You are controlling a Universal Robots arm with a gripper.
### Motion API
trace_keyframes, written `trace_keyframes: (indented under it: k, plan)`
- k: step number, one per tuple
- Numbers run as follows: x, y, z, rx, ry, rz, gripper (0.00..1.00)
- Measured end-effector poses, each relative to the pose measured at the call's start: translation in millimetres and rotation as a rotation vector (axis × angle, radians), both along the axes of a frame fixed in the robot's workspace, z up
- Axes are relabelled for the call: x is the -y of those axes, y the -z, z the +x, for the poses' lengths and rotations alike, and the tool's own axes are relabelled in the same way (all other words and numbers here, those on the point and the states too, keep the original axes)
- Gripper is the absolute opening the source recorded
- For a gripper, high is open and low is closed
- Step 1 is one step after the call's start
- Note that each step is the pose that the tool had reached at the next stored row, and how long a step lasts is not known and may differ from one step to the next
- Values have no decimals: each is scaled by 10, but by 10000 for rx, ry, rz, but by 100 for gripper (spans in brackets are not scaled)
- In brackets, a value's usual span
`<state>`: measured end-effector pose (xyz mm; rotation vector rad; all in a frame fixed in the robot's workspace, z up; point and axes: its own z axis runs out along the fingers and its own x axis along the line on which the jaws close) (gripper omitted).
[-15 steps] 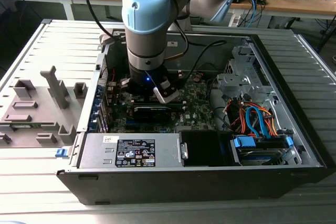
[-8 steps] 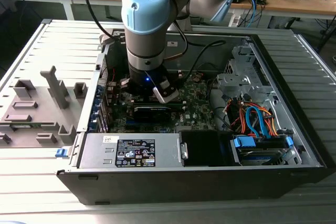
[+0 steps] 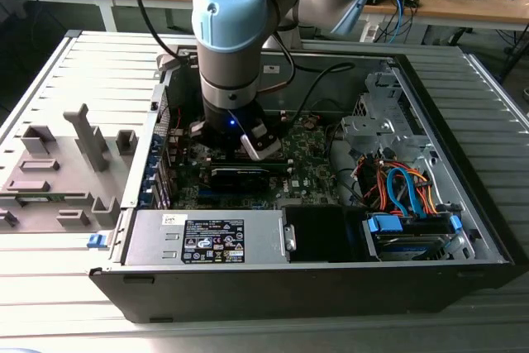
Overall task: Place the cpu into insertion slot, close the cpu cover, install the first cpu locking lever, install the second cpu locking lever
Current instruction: 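Install the second cpu locking lever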
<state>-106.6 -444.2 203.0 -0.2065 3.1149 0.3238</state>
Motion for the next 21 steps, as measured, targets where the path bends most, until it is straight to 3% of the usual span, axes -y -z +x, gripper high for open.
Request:
trace_keyframes:
  k: [2, 6, 9, 11, 13, 17, 20, 21]
  plan:
    - [-19, 23, 1, 1, -2, 1, 11]
    - [-17, 49, -2, 4, 1, -1, 11]
    - [-16, 6, -2, 25, 0, 11, 11]
    - [-15, -65, -2, 20, -1, 0, 11]
    - [-22, -67, 10, 21, -1, 0, 11]
    - [-89, -67, 158, -58, -1, -4, 11]
    - [-209, -66, 264, -112, 0, -6, 11]
    - [-266, -65, 308, -128, 0, -13, 11]
